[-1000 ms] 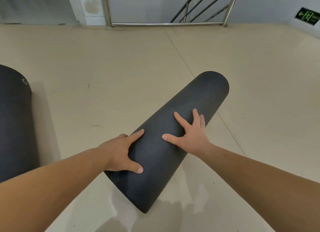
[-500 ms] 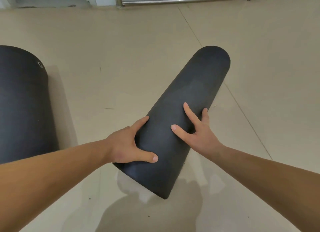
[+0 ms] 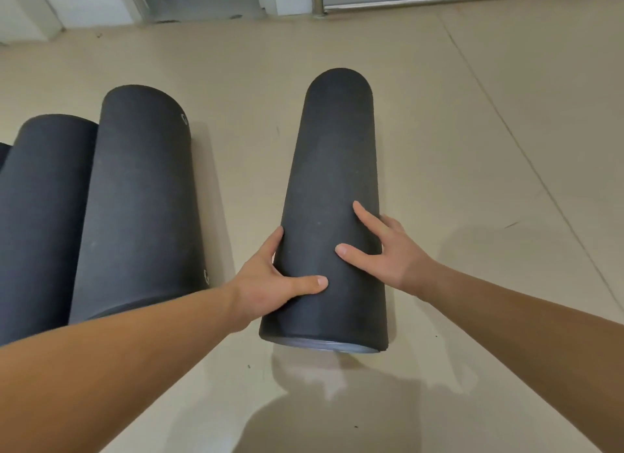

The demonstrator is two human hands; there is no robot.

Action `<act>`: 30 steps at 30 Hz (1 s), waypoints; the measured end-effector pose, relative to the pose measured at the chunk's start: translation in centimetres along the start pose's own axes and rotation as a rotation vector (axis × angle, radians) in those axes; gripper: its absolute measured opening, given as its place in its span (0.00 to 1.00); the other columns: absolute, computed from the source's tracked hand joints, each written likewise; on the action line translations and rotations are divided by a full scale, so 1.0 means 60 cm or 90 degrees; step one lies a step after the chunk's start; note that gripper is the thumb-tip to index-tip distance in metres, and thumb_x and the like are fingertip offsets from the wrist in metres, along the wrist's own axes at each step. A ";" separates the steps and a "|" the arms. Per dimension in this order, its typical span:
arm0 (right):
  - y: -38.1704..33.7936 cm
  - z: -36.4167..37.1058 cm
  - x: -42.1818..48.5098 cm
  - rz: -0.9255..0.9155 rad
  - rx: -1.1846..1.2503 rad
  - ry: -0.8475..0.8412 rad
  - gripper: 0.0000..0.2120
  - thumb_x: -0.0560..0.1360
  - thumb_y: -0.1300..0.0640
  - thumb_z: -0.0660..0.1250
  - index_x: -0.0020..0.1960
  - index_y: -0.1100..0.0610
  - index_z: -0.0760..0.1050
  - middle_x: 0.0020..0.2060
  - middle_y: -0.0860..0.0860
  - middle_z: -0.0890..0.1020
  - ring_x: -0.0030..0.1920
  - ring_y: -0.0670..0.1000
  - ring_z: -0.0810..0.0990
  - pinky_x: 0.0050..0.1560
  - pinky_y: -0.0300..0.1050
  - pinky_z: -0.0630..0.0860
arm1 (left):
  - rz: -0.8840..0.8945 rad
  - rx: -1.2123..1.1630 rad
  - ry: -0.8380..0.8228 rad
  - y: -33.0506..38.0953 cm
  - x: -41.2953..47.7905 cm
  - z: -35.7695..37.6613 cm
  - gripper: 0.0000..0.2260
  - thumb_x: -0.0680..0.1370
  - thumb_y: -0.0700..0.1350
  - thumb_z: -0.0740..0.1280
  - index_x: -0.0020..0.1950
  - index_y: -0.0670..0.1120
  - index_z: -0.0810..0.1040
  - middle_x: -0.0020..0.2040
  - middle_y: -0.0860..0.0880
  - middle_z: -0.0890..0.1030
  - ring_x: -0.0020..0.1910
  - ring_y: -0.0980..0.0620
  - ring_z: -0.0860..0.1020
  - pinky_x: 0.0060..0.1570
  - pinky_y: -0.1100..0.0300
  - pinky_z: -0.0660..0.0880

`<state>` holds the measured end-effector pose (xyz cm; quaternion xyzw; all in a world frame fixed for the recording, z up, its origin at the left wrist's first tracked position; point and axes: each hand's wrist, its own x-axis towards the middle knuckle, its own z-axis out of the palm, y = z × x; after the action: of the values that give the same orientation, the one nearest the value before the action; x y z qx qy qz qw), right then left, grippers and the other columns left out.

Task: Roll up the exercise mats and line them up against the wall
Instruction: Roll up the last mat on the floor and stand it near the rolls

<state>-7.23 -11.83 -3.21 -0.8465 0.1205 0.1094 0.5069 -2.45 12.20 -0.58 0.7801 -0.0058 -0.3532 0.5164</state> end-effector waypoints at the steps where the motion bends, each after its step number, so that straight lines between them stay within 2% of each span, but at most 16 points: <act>1: 0.006 0.008 -0.005 0.013 0.033 -0.019 0.44 0.68 0.26 0.73 0.76 0.22 0.51 0.79 0.37 0.59 0.78 0.45 0.64 0.78 0.52 0.65 | 0.001 0.005 -0.012 0.002 0.007 -0.009 0.51 0.65 0.50 0.87 0.79 0.69 0.61 0.60 0.59 0.85 0.52 0.56 0.86 0.54 0.58 0.82; 3: 0.014 0.019 -0.017 0.042 0.083 -0.049 0.44 0.68 0.27 0.74 0.73 0.17 0.48 0.77 0.34 0.62 0.75 0.45 0.68 0.73 0.58 0.72 | 0.004 0.009 -0.041 0.004 0.018 -0.021 0.52 0.64 0.51 0.87 0.78 0.71 0.59 0.62 0.59 0.84 0.55 0.55 0.86 0.58 0.54 0.82; 5: 0.015 0.023 -0.022 0.051 0.093 -0.056 0.44 0.70 0.29 0.74 0.73 0.17 0.46 0.77 0.33 0.61 0.74 0.47 0.69 0.72 0.59 0.74 | -0.002 0.021 -0.053 0.003 0.021 -0.025 0.54 0.62 0.54 0.88 0.77 0.74 0.57 0.64 0.59 0.83 0.57 0.53 0.85 0.62 0.50 0.81; 7: 0.013 0.025 -0.020 0.045 0.084 -0.052 0.44 0.71 0.30 0.73 0.74 0.18 0.46 0.76 0.33 0.61 0.74 0.46 0.68 0.72 0.59 0.74 | -0.008 0.024 -0.052 -0.003 0.016 -0.029 0.51 0.63 0.55 0.87 0.76 0.74 0.59 0.64 0.58 0.83 0.58 0.53 0.85 0.63 0.49 0.81; 10: 0.010 0.032 -0.013 0.010 0.070 -0.062 0.45 0.67 0.27 0.73 0.74 0.18 0.48 0.76 0.32 0.62 0.76 0.42 0.65 0.76 0.54 0.69 | -0.022 0.018 -0.025 -0.017 -0.008 -0.031 0.47 0.65 0.56 0.86 0.74 0.74 0.60 0.63 0.58 0.82 0.58 0.53 0.85 0.61 0.51 0.82; 13: -0.002 0.042 0.010 -0.022 0.041 -0.105 0.46 0.64 0.24 0.73 0.75 0.20 0.50 0.76 0.32 0.63 0.77 0.39 0.63 0.79 0.50 0.63 | -0.037 -0.014 0.026 -0.036 -0.033 -0.035 0.43 0.68 0.52 0.84 0.70 0.74 0.60 0.61 0.59 0.83 0.56 0.56 0.85 0.54 0.60 0.82; 16: -0.037 0.063 0.045 -0.045 -0.009 -0.149 0.46 0.65 0.26 0.73 0.75 0.20 0.51 0.78 0.36 0.63 0.78 0.41 0.64 0.79 0.50 0.63 | -0.061 -0.004 0.060 -0.046 -0.044 -0.060 0.37 0.68 0.53 0.84 0.68 0.69 0.67 0.60 0.59 0.84 0.55 0.56 0.85 0.58 0.55 0.82; 19: -0.075 0.093 0.071 -0.057 -0.043 -0.174 0.45 0.66 0.25 0.71 0.76 0.21 0.50 0.77 0.40 0.63 0.78 0.44 0.63 0.80 0.51 0.63 | -0.051 0.153 0.147 -0.032 -0.049 -0.097 0.36 0.65 0.60 0.83 0.68 0.60 0.71 0.62 0.61 0.81 0.60 0.55 0.82 0.63 0.54 0.79; 20: -0.084 0.104 0.077 -0.057 -0.048 -0.170 0.45 0.65 0.24 0.71 0.75 0.20 0.49 0.77 0.41 0.63 0.78 0.45 0.64 0.79 0.52 0.63 | -0.033 0.237 0.183 -0.025 -0.051 -0.107 0.36 0.67 0.60 0.82 0.70 0.59 0.70 0.64 0.60 0.79 0.62 0.54 0.80 0.64 0.55 0.78; 21: -0.092 0.116 0.081 -0.056 -0.053 -0.164 0.45 0.65 0.23 0.70 0.75 0.20 0.49 0.77 0.42 0.63 0.78 0.47 0.64 0.79 0.53 0.64 | -0.008 0.317 0.212 -0.020 -0.052 -0.114 0.39 0.69 0.60 0.80 0.76 0.57 0.67 0.67 0.59 0.76 0.65 0.52 0.77 0.65 0.55 0.77; 23: -0.103 0.141 0.087 -0.061 -0.069 -0.141 0.46 0.64 0.21 0.68 0.75 0.20 0.48 0.79 0.44 0.60 0.79 0.48 0.63 0.79 0.54 0.64 | 0.042 0.436 0.233 -0.017 -0.052 -0.122 0.41 0.73 0.61 0.75 0.82 0.54 0.61 0.74 0.55 0.71 0.70 0.50 0.74 0.68 0.54 0.74; 26: -0.108 0.161 0.085 -0.059 -0.090 -0.101 0.45 0.66 0.20 0.65 0.76 0.22 0.48 0.81 0.44 0.57 0.80 0.47 0.62 0.79 0.54 0.63 | 0.066 0.511 0.225 -0.023 -0.052 -0.120 0.41 0.75 0.67 0.70 0.82 0.54 0.59 0.76 0.53 0.69 0.70 0.49 0.74 0.67 0.52 0.75; 28: -0.101 0.159 0.074 -0.035 -0.062 -0.098 0.40 0.69 0.22 0.65 0.77 0.22 0.50 0.80 0.42 0.59 0.79 0.47 0.62 0.79 0.52 0.62 | 0.057 0.528 0.218 -0.028 -0.051 -0.116 0.46 0.72 0.73 0.69 0.82 0.54 0.57 0.74 0.53 0.69 0.69 0.48 0.75 0.64 0.51 0.77; 30: -0.088 0.154 0.059 -0.008 0.020 -0.122 0.38 0.74 0.28 0.67 0.78 0.23 0.51 0.74 0.36 0.65 0.74 0.41 0.67 0.75 0.43 0.64 | 0.052 0.561 0.212 -0.030 -0.051 -0.111 0.51 0.68 0.76 0.69 0.82 0.53 0.55 0.70 0.52 0.69 0.66 0.49 0.77 0.60 0.50 0.79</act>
<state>-2.83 -1.60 -4.17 -0.8247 0.0677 0.1849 0.5302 -1.66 19.54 1.07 0.9701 -0.1027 -0.1663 0.1436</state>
